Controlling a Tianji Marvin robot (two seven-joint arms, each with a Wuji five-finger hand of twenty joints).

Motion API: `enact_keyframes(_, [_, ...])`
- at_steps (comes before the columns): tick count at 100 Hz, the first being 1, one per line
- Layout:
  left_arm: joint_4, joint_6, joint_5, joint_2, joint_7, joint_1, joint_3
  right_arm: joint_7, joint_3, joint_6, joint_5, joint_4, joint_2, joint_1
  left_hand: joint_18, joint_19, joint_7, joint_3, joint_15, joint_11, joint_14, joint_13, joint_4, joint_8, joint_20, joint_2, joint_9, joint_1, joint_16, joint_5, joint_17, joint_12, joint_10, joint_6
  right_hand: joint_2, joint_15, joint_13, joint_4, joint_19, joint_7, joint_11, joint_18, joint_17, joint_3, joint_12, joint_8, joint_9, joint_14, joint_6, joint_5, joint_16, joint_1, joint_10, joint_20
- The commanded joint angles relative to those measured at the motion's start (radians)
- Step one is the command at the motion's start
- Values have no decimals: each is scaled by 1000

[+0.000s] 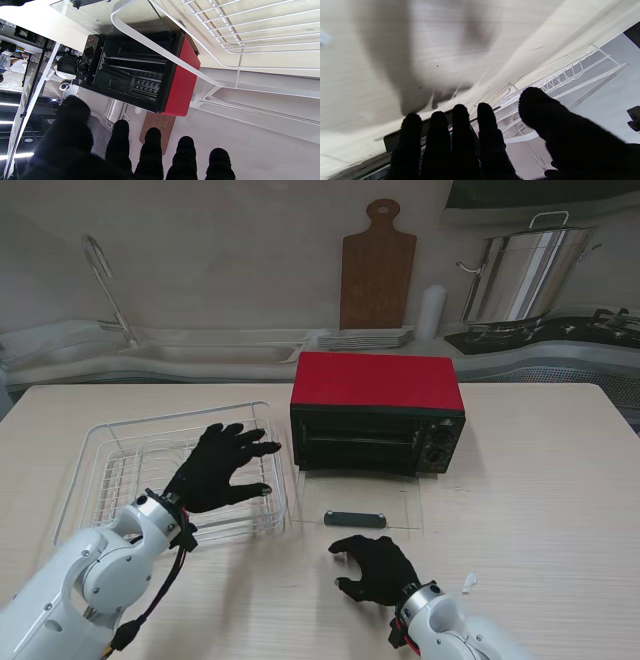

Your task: Slide the trays into the oven

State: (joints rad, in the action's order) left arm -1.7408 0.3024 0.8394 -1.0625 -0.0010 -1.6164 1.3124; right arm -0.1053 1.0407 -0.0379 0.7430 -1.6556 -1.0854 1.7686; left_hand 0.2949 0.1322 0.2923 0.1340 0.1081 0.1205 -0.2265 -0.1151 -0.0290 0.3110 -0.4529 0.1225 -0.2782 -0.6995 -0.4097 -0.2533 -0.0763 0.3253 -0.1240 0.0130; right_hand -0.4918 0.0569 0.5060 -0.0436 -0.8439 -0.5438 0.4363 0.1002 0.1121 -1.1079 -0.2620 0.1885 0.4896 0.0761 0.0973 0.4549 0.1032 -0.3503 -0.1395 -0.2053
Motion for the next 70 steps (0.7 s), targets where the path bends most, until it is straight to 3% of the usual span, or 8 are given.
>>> enact_keyframes(1, [-7, 2, -3, -6, -16, -4, -1, 20, -10, 11, 6, 8, -3, -2, -27, -54, -10, -32, -22, -12, 24, 37, 40, -3, 13, -37, 40, -9, 14, 34, -12, -4, 18, -13, 17, -57, -67, 39, 54, 27, -39, -55, -37, 29, 23, -26, -48, -40, 15, -51, -40, 45, -3, 36])
enact_keyframes(34, [-9, -4, -6, -6, -19, -7, 1, 4, -29, 42, 32, 31, -3, -23, -26, -54, -10, -33, -21, -12, 21, 37, 41, -4, 14, -37, 39, -10, 13, 33, -12, -4, 17, -11, 82, -83, -313, 47, 219, 81, -136, -173, -173, 95, 66, -74, -227, -154, 19, -202, -82, 43, 48, 143])
enact_keyframes(70, [-13, -8, -8, -6, -22, -7, 2, -66, 28, -8, 53, -21, -11, 39, -26, -54, -8, -33, -21, -11, 22, 36, 41, -3, 14, -37, 39, -11, 14, 31, -12, -4, 20, -10, 104, -84, -334, 55, 256, 81, -89, -193, -166, 119, 49, -92, -277, -174, 13, -235, -89, 51, 64, 179])
